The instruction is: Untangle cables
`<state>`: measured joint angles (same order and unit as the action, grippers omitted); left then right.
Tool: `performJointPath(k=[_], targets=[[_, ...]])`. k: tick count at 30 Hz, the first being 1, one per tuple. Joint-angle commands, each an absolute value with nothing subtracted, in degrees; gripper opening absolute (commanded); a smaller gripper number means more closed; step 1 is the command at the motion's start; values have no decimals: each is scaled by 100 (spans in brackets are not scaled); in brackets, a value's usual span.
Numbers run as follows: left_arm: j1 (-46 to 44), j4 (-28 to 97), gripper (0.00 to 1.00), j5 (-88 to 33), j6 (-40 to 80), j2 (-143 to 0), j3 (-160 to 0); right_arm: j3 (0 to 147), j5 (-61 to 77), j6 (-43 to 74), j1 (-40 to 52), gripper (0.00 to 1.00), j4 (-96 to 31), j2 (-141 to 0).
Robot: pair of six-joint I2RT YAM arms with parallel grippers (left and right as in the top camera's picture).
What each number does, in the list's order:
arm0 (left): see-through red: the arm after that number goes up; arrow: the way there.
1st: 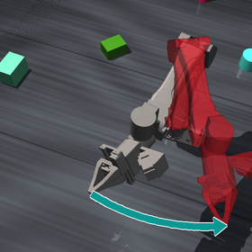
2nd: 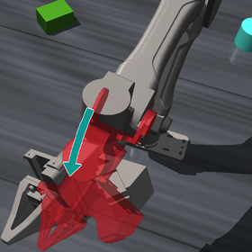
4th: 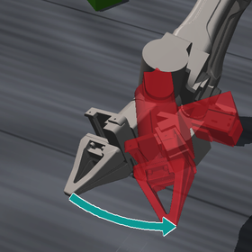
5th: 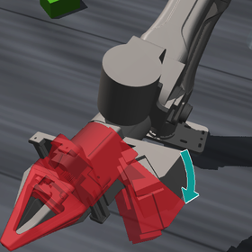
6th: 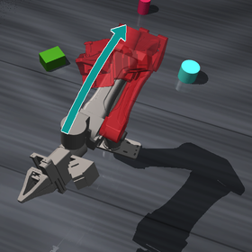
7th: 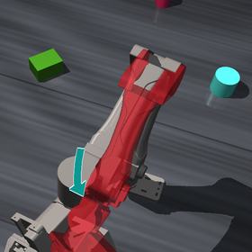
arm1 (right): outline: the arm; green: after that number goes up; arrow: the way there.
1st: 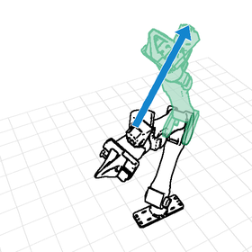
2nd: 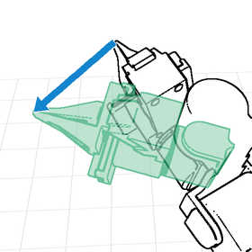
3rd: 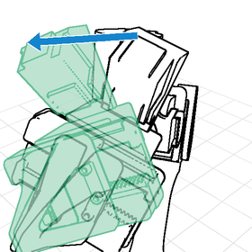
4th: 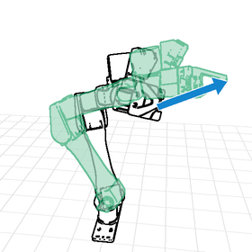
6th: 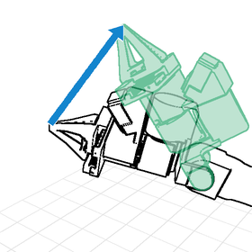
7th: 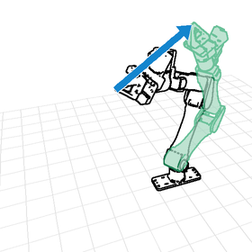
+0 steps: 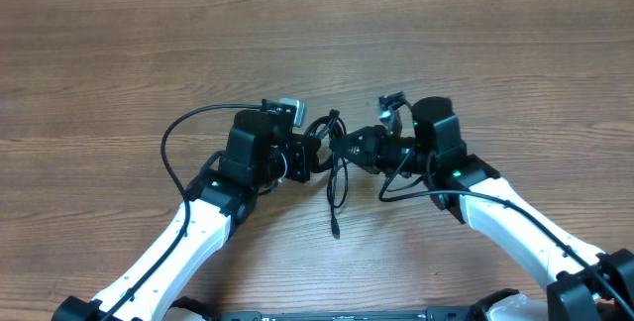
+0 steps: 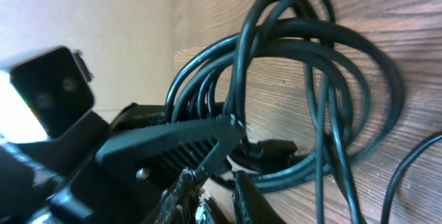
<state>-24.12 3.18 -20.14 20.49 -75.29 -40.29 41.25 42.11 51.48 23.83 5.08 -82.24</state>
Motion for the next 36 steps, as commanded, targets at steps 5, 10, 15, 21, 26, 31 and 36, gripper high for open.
performJointPath(k=[5,10,15,21,26,31,36], targets=[[-2443,272,4,-2711,1695,-7526,-4027,4187,2958,5728,2661,18,523,-8145],[-2567,268,4,-2711,1669,-7526,-4027,4187,2379,5898,2700,18,311,-8145],[-2740,261,4,-2705,1667,-7526,-4027,4187,2429,6027,2705,18,338,-8145],[-2779,252,4,-2681,1664,-7526,-4027,4187,2801,6158,2705,18,392,-8145],[-2779,257,4,-2561,1625,-7526,-4027,4187,3044,6158,2705,18,408,-8145],[-2777,268,4,-2443,1625,-7526,-4027,4187,3277,6176,2705,18,421,-8145],[-2779,187,4,-2775,1627,-7526,-4027,4187,3127,6173,2705,22,405,-8145]])
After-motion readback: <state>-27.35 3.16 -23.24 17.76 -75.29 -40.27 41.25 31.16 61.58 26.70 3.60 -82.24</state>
